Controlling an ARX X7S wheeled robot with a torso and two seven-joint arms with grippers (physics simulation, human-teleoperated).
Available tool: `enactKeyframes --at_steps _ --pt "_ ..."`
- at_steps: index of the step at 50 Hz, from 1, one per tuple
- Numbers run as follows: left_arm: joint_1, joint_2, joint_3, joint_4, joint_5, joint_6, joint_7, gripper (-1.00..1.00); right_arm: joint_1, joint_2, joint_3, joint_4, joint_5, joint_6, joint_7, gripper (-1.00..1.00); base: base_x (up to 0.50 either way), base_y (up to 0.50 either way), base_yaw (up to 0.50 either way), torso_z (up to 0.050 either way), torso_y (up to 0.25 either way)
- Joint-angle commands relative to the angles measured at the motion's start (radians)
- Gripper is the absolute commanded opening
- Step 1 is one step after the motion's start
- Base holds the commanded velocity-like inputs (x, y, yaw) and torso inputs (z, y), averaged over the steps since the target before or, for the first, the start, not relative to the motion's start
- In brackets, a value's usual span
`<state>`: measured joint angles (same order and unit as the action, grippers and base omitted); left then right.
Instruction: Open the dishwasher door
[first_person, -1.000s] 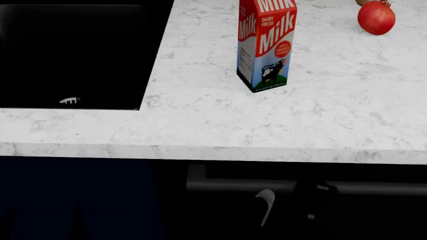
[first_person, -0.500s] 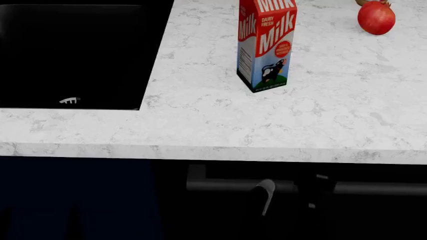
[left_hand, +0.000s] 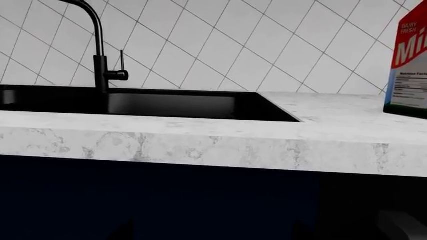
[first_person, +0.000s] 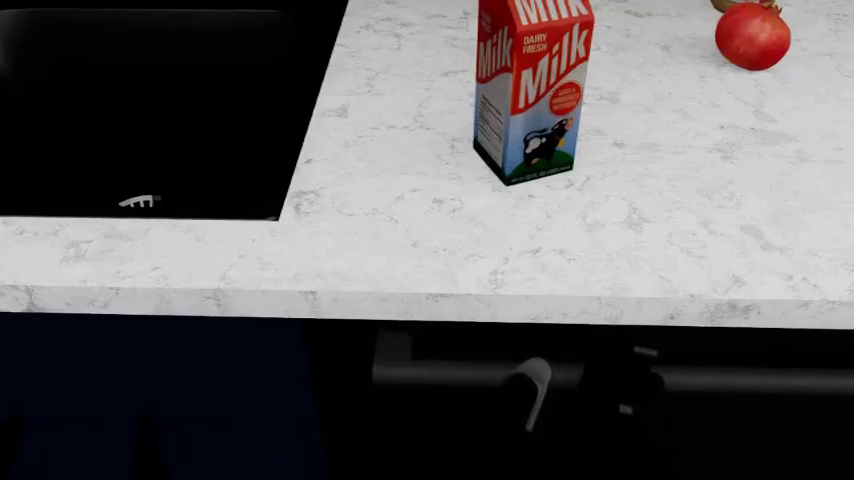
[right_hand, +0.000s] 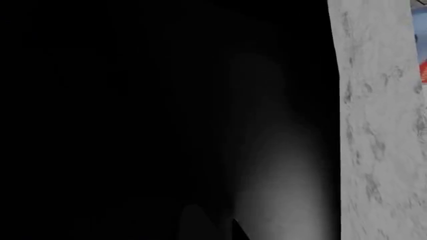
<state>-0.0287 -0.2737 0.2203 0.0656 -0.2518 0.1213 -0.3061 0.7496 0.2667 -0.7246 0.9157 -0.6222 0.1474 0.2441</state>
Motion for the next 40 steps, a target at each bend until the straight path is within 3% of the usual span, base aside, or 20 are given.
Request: enactKeyframes --at_steps 1,40 --pt "-0.001 -0.005 0.003 0.0 -0.003 0.0 -0.003 1.0 -0.062 0.029 0.009 -0.109 0.007 0.046 -0.043 -1.0 0.0 0.0 0.0 0.0 0.0" --pt "-0.015 -0.042 -0.014 0.019 -0.017 -0.025 -0.022 1.0 -0.446 0.245 0.047 -0.821 -0.059 0.306 -0.203 -1.0 0.0 0.0 0.0 0.0 0.0"
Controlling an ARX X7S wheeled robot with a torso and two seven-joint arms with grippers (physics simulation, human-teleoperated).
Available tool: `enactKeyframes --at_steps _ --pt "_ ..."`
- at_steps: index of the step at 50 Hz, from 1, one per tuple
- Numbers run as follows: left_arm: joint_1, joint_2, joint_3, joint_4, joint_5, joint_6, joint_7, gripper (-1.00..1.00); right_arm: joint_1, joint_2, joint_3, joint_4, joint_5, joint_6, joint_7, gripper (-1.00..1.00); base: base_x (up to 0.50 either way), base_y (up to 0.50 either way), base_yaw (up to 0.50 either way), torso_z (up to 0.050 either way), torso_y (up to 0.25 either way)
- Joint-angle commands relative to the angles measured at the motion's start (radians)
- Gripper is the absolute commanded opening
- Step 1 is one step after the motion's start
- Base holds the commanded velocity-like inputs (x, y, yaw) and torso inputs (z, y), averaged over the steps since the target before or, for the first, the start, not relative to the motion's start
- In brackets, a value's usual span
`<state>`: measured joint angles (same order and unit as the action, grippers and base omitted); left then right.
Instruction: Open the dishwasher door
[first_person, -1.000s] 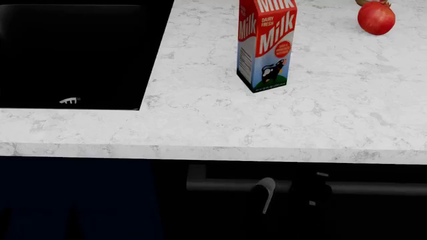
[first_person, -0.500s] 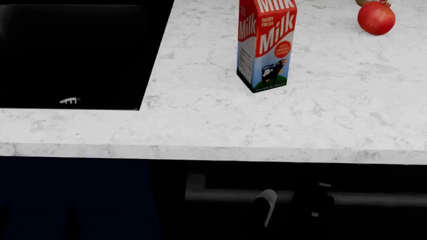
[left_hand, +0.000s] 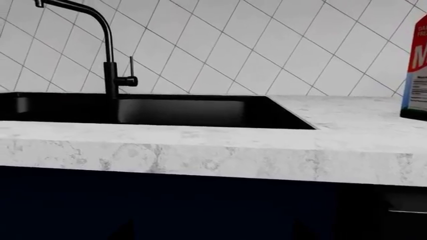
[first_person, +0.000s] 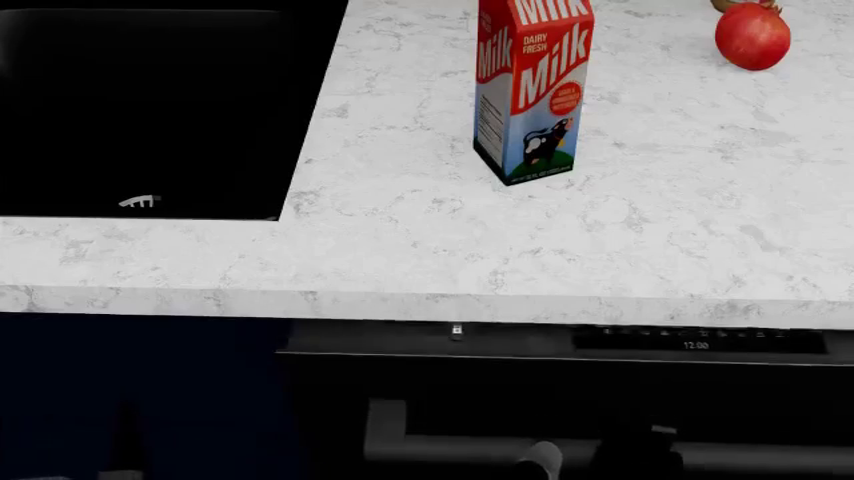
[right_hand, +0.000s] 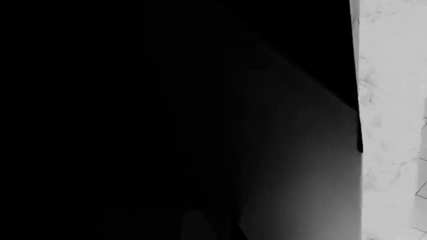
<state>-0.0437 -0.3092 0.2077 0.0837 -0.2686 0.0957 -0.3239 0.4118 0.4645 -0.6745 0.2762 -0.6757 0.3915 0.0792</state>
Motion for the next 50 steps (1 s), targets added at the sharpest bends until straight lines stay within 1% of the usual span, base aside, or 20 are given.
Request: enactKeyframes --at_steps 1,12,24,50 --pt "0.0 -0.006 -0.001 0.002 0.0 0.001 -0.005 1.0 -0.117 0.051 -0.002 -0.191 -0.005 0.063 -0.036 -1.0 0.0 0.0 0.0 0.0 0.0" --pt "0.006 -0.015 -0.004 0.011 0.0 0.003 -0.011 1.0 -0.229 0.09 0.0 -0.31 -0.021 0.102 -0.036 -1.0 0.0 0.0 0.0 0.0 0.0" --pt "0.013 -0.029 -0.014 0.027 -0.006 0.001 -0.018 1.0 -0.311 0.112 0.003 -0.385 -0.032 0.128 -0.019 -1.0 0.0 0.0 0.0 0.0 0.0" --pt "0.005 -0.051 -0.018 0.057 0.0 -0.021 -0.034 1.0 -0.455 0.132 0.01 -0.409 -0.009 0.112 0.069 -1.0 0.0 0.0 0.0 0.0 0.0"
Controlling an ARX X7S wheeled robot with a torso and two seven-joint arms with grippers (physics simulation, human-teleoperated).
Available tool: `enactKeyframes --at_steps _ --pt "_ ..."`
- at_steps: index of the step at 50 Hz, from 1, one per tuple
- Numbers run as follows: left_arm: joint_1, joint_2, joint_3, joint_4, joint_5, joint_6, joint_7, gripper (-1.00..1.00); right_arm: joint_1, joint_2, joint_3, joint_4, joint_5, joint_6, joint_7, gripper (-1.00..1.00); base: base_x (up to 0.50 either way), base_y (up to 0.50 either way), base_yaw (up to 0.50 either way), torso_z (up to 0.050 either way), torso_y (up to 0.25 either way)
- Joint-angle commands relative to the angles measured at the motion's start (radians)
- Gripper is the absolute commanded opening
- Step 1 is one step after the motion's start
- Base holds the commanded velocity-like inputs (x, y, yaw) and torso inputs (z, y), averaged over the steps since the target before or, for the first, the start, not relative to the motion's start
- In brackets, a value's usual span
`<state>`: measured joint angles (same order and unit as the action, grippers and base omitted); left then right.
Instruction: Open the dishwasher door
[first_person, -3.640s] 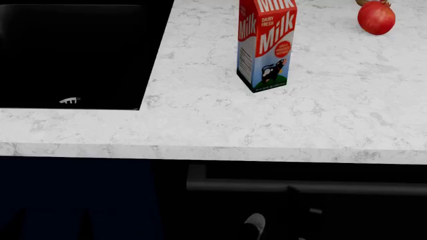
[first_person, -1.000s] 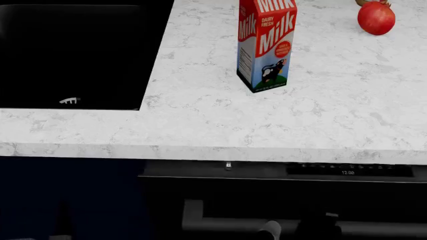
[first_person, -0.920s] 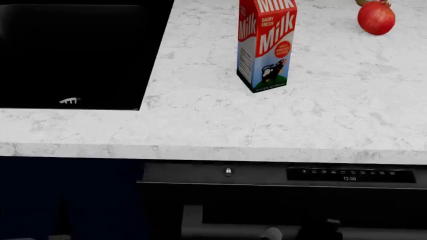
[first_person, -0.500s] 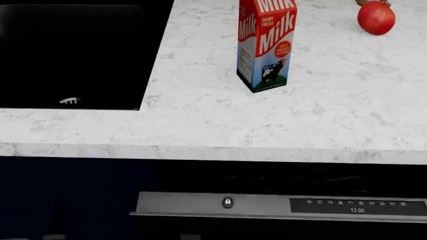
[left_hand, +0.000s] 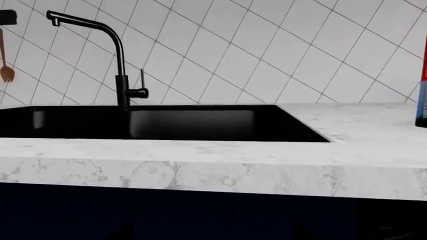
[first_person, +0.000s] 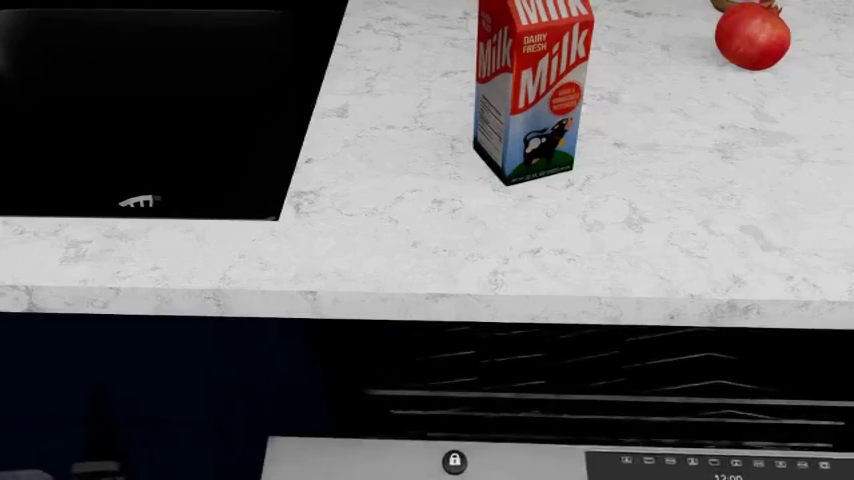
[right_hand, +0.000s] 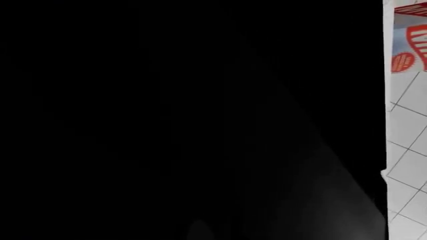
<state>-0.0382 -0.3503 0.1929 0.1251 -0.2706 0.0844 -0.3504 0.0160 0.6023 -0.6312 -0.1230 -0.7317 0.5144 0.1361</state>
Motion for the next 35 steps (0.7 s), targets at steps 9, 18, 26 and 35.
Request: enactKeyframes --at_steps 9,18,26,35 --pt "-0.003 -0.016 -0.006 0.03 -0.001 -0.019 -0.014 1.0 -0.107 -0.001 -0.029 -0.03 0.05 -0.006 0.038 -1.0 0.0 0.0 0.0 0.0 0.0" --pt "-0.009 -0.02 -0.003 0.037 -0.002 -0.027 -0.016 1.0 -0.164 0.005 -0.043 -0.024 0.045 -0.015 0.075 -1.0 0.0 0.0 0.0 0.0 0.0" --pt "-0.017 -0.023 0.003 0.04 0.003 -0.034 -0.017 1.0 -0.236 0.023 -0.046 -0.077 0.023 0.01 0.098 -1.0 0.0 0.0 0.0 0.0 0.0" --pt "-0.02 -0.027 0.005 0.044 0.006 -0.037 -0.019 1.0 -0.316 0.036 -0.055 -0.122 0.006 0.021 0.134 -1.0 0.0 0.0 0.0 0.0 0.0"
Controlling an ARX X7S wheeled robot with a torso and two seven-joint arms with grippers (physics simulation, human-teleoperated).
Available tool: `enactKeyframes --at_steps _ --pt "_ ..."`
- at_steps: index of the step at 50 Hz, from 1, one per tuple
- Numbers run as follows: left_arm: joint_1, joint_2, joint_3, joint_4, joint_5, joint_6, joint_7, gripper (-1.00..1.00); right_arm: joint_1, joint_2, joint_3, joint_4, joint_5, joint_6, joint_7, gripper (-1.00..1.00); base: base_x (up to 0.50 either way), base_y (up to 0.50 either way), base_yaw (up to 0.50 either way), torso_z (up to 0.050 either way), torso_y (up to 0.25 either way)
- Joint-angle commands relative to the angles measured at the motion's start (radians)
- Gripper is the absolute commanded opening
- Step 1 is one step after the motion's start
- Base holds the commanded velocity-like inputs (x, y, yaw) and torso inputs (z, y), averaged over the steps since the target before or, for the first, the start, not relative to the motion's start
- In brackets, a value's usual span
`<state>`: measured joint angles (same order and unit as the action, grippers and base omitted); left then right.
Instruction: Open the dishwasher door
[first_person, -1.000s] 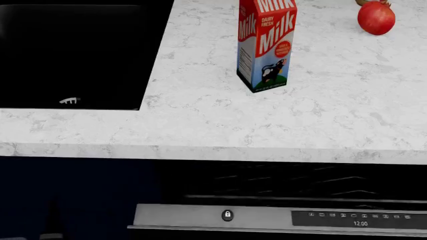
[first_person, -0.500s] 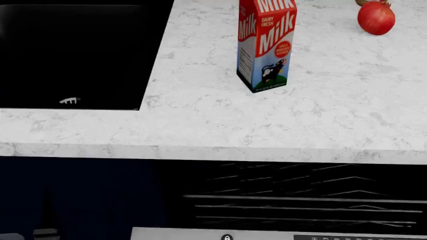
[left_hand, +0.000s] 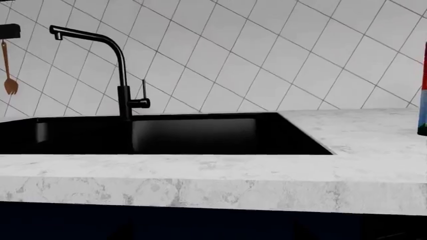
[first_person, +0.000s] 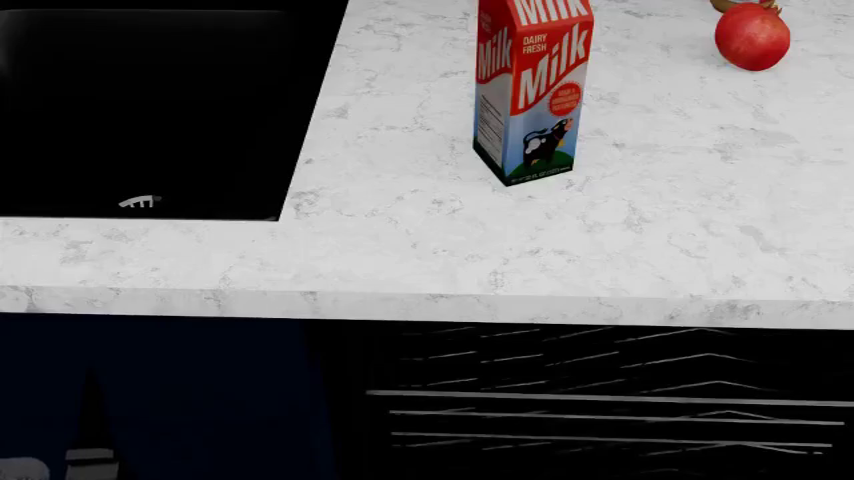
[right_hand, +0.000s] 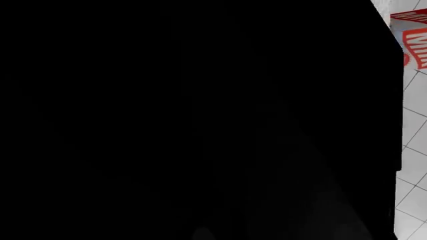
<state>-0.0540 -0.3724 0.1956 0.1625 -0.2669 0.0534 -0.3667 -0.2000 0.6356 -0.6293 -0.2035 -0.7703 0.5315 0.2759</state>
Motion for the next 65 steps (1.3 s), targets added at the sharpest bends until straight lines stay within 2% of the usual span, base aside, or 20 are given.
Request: enactKeyframes --at_steps 1,22,45,65 --pt "-0.004 -0.005 0.002 0.007 0.002 -0.005 -0.004 1.0 -0.107 0.002 -0.062 -0.036 0.042 0.001 0.0 -1.0 0.0 0.0 0.0 0.0 0.0" --pt "-0.024 -0.009 0.009 0.011 0.0 -0.018 -0.005 1.0 -0.248 -0.011 -0.07 0.034 0.095 -0.051 0.136 -1.0 0.0 0.0 0.0 -0.001 0.0" --pt "-0.044 -0.017 0.016 0.035 -0.004 -0.045 -0.011 1.0 -0.3 -0.052 -0.126 0.186 0.137 -0.122 0.197 -1.0 0.0 0.0 0.0 -0.001 0.0" --pt "-0.066 -0.021 0.025 0.044 -0.005 -0.062 -0.011 1.0 -0.384 -0.03 -0.174 0.207 0.171 -0.121 0.15 -1.0 0.0 0.0 0.0 -0.003 0.0"
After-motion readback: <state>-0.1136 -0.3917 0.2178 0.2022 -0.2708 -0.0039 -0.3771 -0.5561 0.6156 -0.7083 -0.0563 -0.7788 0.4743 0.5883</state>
